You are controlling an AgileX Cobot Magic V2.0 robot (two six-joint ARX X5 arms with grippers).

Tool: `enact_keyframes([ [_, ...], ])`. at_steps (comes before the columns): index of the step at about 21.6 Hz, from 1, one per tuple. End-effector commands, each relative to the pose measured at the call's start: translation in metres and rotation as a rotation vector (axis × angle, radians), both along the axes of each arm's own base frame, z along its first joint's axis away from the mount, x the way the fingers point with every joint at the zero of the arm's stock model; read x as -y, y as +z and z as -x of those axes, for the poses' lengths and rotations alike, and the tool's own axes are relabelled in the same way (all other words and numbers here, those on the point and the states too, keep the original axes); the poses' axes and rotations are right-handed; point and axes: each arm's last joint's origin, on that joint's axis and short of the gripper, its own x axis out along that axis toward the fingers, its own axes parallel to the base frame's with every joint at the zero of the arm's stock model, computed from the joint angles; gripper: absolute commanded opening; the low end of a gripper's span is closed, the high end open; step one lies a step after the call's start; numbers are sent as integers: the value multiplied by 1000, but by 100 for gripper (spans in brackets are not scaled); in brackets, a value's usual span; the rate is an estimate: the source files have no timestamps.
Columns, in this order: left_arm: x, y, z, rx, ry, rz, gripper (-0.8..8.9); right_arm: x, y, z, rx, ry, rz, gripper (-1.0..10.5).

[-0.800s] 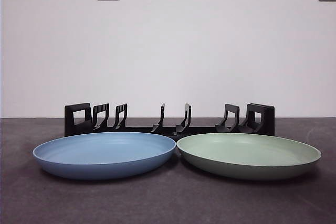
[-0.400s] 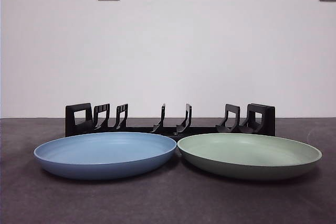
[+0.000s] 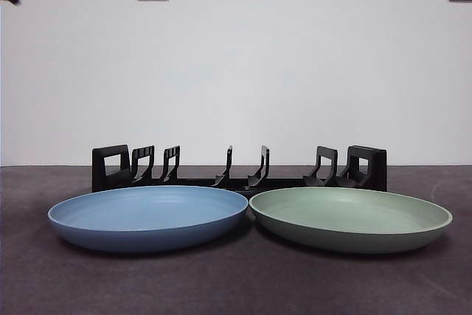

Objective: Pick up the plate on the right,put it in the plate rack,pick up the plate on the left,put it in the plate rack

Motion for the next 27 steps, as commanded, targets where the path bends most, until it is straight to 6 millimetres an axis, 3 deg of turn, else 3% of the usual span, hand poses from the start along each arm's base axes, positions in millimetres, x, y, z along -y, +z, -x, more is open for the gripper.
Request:
enact_keyframes([
  [1,3,0,-16,-68,-86,-40,-3,-3,-1,-12,-56,71,13,1],
  [4,9,-2,-32,-127,-151,-50,25,-5,-10,-23,-122,96,10,3],
  [5,11,-3,-35,-137,-167,-50,109,-5,-13,-25,-140,97,11,24],
  [6,14,-5,-37,-146,-179,-51,192,-5,-16,-28,-154,98,14,107],
  [8,18,-7,-38,-159,-200,-53,230,-6,-20,-31,-176,98,16,285],
  [14,36,9,-34,-86,-275,-191,257,-7,-36,-43,-258,99,21,284],
  [17,53,26,-26,-41,-312,-316,256,-8,-52,-53,-328,111,36,280],
  [21,76,43,-15,19,-376,-354,256,-11,-77,-68,-417,146,3,280],
  [27,95,46,-4,49,-425,-385,255,-13,-105,-82,-491,144,6,273],
])
